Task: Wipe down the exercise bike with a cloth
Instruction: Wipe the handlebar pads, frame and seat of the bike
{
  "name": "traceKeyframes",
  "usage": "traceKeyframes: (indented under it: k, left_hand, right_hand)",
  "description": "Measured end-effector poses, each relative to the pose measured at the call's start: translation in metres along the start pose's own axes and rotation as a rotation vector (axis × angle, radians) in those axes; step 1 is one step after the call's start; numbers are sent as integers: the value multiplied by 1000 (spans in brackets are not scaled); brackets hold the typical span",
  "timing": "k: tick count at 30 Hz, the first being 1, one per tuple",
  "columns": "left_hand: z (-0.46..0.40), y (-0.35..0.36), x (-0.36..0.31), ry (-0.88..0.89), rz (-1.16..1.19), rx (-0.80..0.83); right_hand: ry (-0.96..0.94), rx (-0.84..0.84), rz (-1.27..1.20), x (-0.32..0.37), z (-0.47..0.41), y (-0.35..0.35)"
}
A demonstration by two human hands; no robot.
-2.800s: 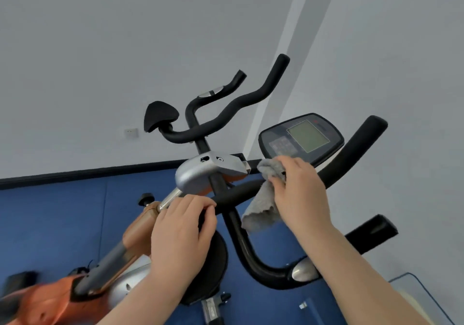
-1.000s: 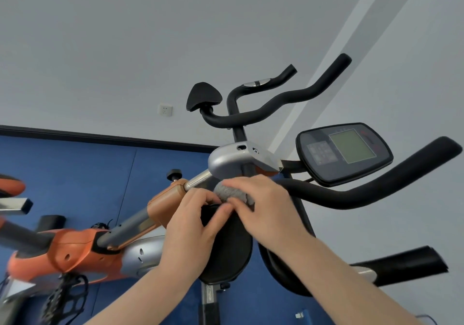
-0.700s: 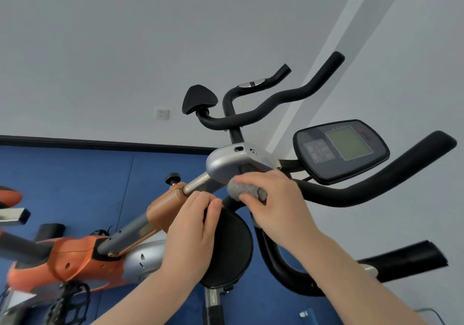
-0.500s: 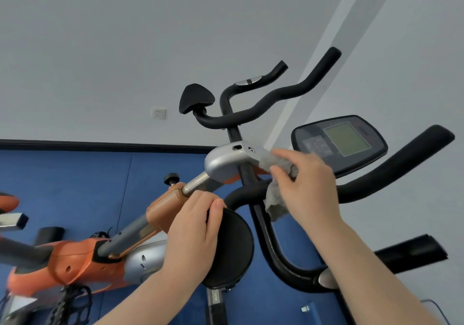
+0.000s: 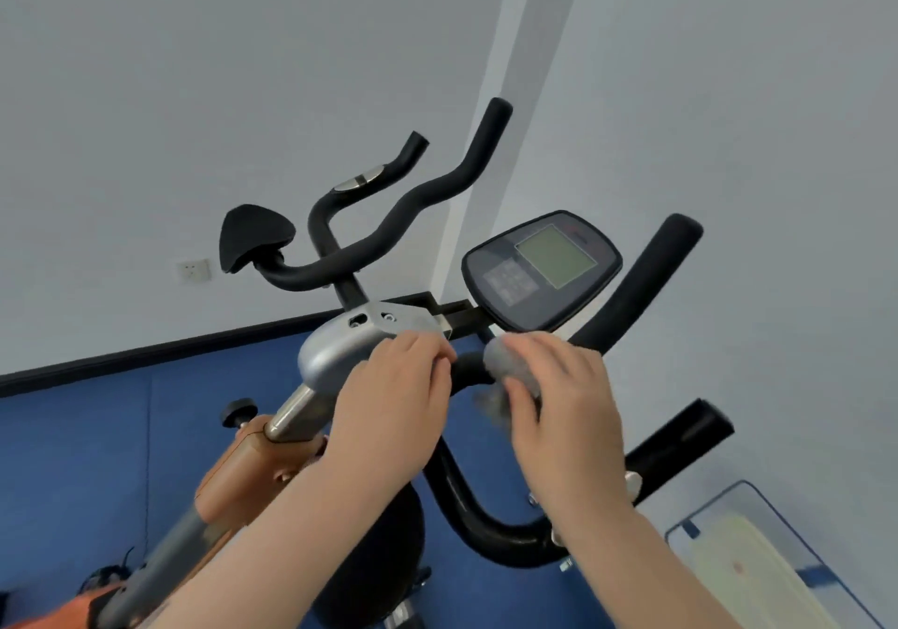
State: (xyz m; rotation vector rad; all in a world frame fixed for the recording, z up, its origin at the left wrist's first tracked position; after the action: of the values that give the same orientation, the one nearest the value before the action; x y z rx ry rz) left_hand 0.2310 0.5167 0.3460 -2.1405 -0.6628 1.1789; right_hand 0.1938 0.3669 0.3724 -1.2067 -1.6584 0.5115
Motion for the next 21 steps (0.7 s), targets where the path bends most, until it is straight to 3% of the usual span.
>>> traceKeyframes:
  k: [2, 6, 9, 11, 15, 18, 21]
  left_hand:
    - [-10, 6, -11, 56, 34, 4]
    - [-22, 14, -19, 96, 113, 11]
    - [-30, 21, -23, 122, 166, 41]
    - [-36, 25, -24, 122, 216, 78]
    - [-48, 31, -20, 84, 347, 122]
    - [-50, 35, -21, 110, 374, 147]
    - [-52, 38, -22, 164, 387, 171]
  right_hand:
    - [-36, 50, -18, 2, -3, -4]
    - [172, -223, -78, -25, -22, -43]
    - [184, -119, 23, -21, -8, -23]
    - [166, -51, -35, -20, -9, -22]
    - [312, -245, -106, -38, -34, -51]
    - [414, -158, -14, -35, -16, -25]
    - [366, -27, -55, -32, -2, -17]
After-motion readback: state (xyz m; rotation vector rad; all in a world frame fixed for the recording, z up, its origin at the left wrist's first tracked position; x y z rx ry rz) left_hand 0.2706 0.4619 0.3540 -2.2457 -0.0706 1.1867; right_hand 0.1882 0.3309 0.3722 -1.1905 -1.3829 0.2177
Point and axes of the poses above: each hand's wrist, its own z-axis away from the middle knuckle, its own y-axis out of the palm, x = y × z, the point moved 6 cm from there along -z, towards the middle knuckle, and after that the axes turned 12 degrees about y, right-handed, at the moved point
